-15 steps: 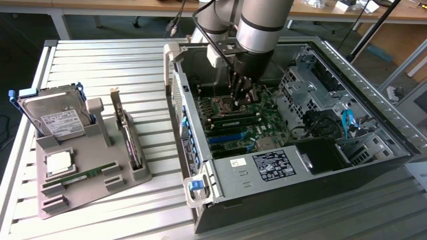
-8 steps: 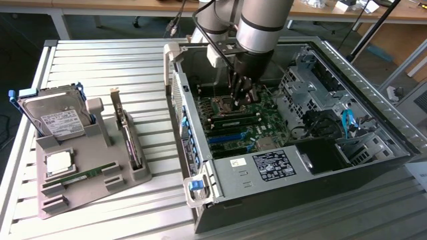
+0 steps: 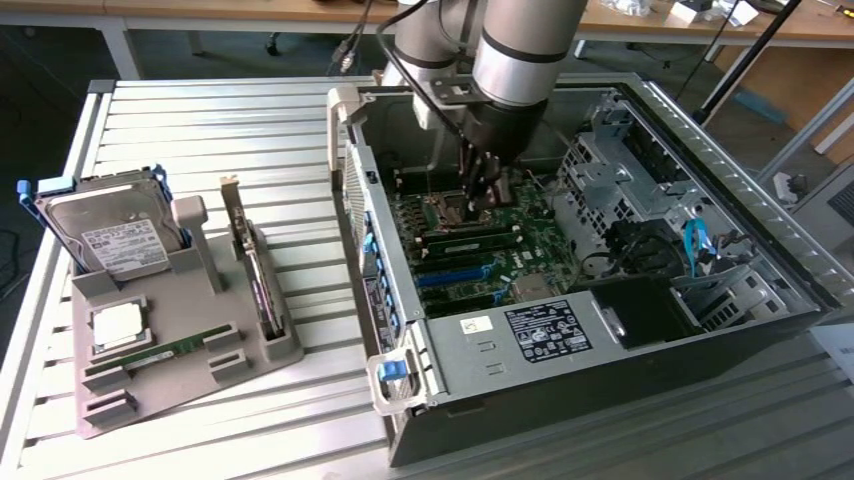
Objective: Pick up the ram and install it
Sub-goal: 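Press down the ram until it locks into place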
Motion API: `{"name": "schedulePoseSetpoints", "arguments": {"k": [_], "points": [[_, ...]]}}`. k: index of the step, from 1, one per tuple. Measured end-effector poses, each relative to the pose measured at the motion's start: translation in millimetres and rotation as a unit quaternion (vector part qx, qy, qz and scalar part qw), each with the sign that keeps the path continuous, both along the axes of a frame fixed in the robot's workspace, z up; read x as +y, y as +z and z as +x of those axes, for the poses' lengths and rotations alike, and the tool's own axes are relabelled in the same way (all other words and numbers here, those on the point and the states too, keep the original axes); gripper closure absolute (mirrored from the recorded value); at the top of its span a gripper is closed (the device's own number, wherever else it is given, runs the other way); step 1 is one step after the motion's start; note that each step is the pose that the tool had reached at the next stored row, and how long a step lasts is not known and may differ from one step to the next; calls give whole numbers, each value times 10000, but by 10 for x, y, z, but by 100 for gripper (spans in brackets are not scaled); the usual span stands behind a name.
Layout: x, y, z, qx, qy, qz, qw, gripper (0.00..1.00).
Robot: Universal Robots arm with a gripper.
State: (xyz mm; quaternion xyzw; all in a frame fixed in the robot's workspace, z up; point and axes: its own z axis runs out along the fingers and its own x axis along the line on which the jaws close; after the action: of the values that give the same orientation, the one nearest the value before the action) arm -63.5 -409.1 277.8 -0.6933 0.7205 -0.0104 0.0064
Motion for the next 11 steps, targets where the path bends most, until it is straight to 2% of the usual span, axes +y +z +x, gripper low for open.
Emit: {"name": "schedulePoseSetpoints", "arguments": {"k": [3, 7, 11], "points": [[0, -2, 0, 0, -217, -7, 9998, 89], [0, -2, 0, 0, -584, -15, 9983, 89], [0, -3, 0, 0, -958, -30, 9954, 89]]}}
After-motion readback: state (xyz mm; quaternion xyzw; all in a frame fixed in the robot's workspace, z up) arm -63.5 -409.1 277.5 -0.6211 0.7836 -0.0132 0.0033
